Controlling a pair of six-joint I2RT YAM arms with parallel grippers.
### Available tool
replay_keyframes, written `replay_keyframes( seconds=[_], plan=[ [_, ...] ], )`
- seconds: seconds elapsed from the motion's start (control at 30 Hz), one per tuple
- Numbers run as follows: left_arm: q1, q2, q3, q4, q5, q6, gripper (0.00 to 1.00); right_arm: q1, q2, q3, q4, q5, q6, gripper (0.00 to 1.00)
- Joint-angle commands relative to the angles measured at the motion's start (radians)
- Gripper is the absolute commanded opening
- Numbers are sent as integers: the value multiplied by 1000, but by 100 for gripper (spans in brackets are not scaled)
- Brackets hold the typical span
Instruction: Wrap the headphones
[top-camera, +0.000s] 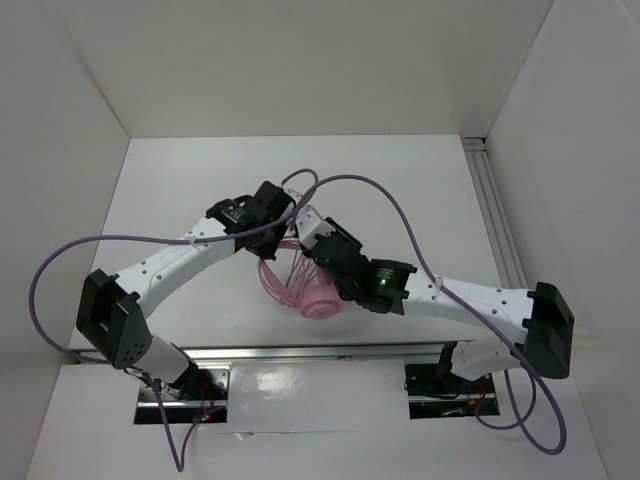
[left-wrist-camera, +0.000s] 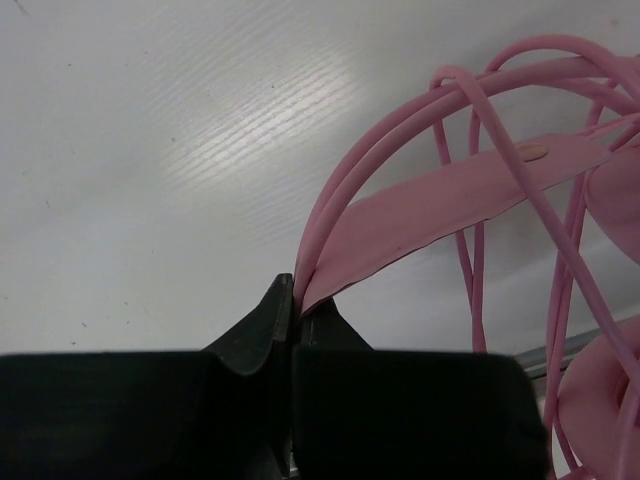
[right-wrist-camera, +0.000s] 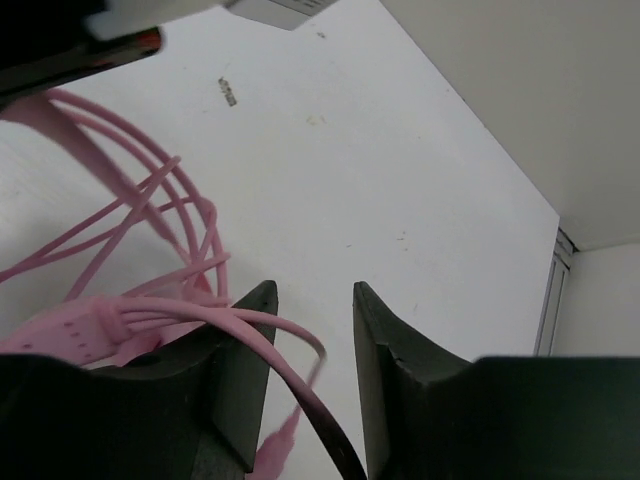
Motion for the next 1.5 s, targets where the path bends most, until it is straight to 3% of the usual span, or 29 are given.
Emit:
replay_keyframes(
  seconds=[0.0,0.27,0.6,0.8,1.03,1.17,1.47],
  plan=[
    [-20,-108,-10,18,104,37,0,-46,-22,2,107,37,-5,44],
    [-39,-162,-19,27,133,48,0,-97,-22,-18,142,1,4,44],
    [-39,-171,-10,9,70,37,0,-155,-1,-18,130,-84,36,58],
    [-30,-171,-1,22,67,26,0,-189,-18,-29,130,-134,98,59],
    [78,-220,-77,197,158,-86,0,-217,-162,-39,139,-191,177,81],
    [98,-194,-88,268,181,-159,0,-217,-205,-19,106,-187,228,100],
    [145,-133,-152,421,90,-306,0,-217,-286,-19,66,-228,354,100]
  ],
)
